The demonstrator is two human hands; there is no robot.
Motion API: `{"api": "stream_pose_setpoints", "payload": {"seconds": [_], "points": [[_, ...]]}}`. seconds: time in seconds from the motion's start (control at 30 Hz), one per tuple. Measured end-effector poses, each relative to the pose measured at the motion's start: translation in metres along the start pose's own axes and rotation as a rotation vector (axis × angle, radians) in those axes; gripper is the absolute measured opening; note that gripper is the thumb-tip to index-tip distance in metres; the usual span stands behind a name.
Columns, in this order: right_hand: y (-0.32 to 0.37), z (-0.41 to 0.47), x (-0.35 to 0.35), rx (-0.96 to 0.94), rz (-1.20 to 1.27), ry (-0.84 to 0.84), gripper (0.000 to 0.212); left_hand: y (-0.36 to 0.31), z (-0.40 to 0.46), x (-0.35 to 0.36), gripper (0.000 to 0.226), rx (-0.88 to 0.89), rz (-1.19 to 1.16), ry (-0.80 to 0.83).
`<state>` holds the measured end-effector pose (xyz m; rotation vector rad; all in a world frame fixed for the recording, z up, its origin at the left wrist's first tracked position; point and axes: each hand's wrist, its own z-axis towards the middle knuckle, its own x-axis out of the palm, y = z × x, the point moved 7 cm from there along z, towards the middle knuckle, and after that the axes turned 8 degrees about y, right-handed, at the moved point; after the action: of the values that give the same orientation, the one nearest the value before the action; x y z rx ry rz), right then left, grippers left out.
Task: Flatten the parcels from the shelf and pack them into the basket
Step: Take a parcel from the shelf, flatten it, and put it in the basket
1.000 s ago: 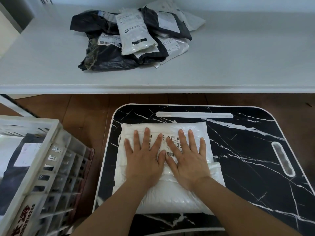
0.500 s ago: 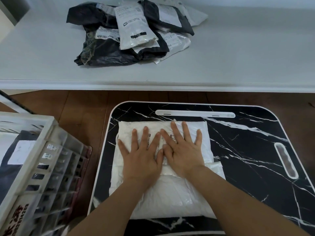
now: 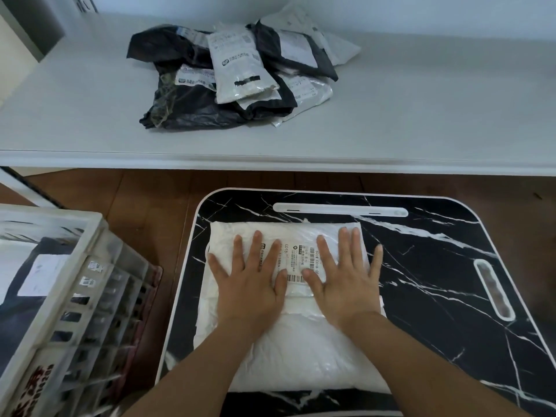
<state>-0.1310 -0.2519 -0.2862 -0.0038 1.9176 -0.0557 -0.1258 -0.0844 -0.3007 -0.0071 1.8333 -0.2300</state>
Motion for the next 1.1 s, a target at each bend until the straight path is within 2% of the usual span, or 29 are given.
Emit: {"api": "stream_pose_setpoints", "payload": {"seconds": [0.07,0.2,0.27,0.33,0.43,0.57,0.77,0.93,1.1], "points": [[0.019,-0.012,-0.001,-0.088,-0.021,-0.014,0.064,0.0,-0.002,-0.001,0.059,0.028,-0.002,-0.01],[0.051,-0.055,0.005,-0.168,0.156,-0.109,0.053,-0.001,-0.024,-0.024,0.054,0.107,-0.037,-0.169],[0.061,-0.074,0.013,-0.205,0.127,-0.109,0.051,-0.004,-0.048,-0.026,0.052,0.136,-0.012,-0.198],[0.063,-0.088,0.022,-0.228,0.101,-0.106,0.051,-0.006,-0.071,-0.015,0.05,0.154,0.022,-0.157],[0.055,-0.092,0.03,-0.229,0.081,-0.079,0.052,0.004,-0.085,0.01,0.052,0.073,0.064,-0.039],[0.044,-0.089,0.037,-0.244,0.046,-0.04,0.055,0.011,-0.085,0.017,0.06,0.056,0.096,0.009],[0.015,-0.093,0.041,-0.246,0.107,-0.064,0.067,0.011,-0.086,0.017,0.066,0.073,0.07,-0.005],[0.017,-0.089,0.042,-0.259,0.139,-0.042,0.068,0.01,-0.083,0.016,0.066,0.098,0.068,-0.02],[0.004,-0.097,0.039,-0.282,0.177,-0.089,0.065,0.012,-0.085,0.014,0.064,0.097,0.059,-0.011]]}}
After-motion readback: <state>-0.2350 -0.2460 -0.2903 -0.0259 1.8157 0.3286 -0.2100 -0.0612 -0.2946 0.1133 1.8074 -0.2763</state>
